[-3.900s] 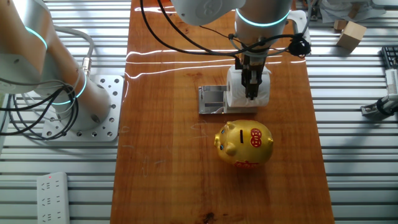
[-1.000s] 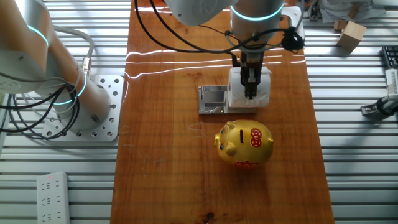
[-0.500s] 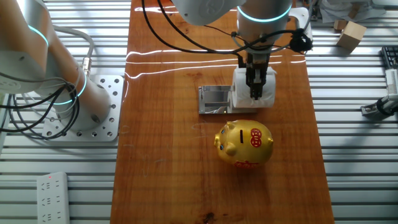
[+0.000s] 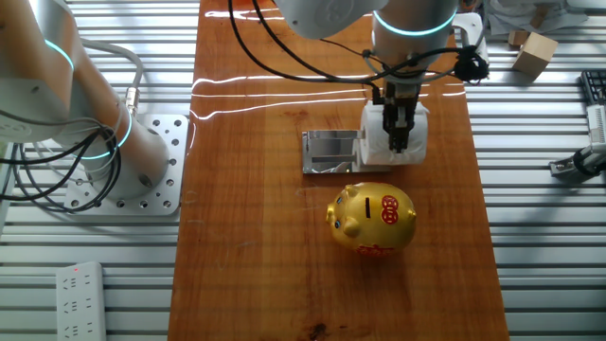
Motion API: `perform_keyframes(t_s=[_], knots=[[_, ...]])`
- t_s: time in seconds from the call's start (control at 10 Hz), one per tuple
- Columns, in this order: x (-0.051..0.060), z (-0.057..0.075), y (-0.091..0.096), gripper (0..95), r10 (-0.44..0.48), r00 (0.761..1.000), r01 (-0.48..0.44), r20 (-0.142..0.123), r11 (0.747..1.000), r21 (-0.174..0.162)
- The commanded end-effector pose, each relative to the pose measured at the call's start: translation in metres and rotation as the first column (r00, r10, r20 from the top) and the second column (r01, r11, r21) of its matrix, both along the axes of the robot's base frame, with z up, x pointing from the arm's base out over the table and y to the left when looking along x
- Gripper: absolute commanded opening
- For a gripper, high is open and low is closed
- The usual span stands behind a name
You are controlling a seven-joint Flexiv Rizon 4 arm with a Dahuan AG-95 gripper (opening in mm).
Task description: Take the roll of paper down from the shelf
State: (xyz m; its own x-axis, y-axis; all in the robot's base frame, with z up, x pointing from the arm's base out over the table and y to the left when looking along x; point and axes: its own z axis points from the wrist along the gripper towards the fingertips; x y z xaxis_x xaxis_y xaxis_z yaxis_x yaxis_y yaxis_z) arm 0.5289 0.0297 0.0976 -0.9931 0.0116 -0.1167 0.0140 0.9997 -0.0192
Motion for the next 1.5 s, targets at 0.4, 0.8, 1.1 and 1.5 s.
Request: perform_keyframes(t_s=[0.4, 0.8, 1.1, 1.5], knots=[[0.017, 0.002, 0.000, 0.0, -0.001, 1.000, 0.001, -0.003, 1.000, 0.001], [0.036, 0.004, 0.001, 0.0, -0.005, 1.000, 0.005, -0.006, 1.000, 0.004], [0.056, 0.003, 0.002, 0.0, -0.008, 1.000, 0.008, -0.010, 1.000, 0.005], [0.076, 0.001, 0.004, 0.0, -0.013, 1.000, 0.014, -0.013, 1.000, 0.005]])
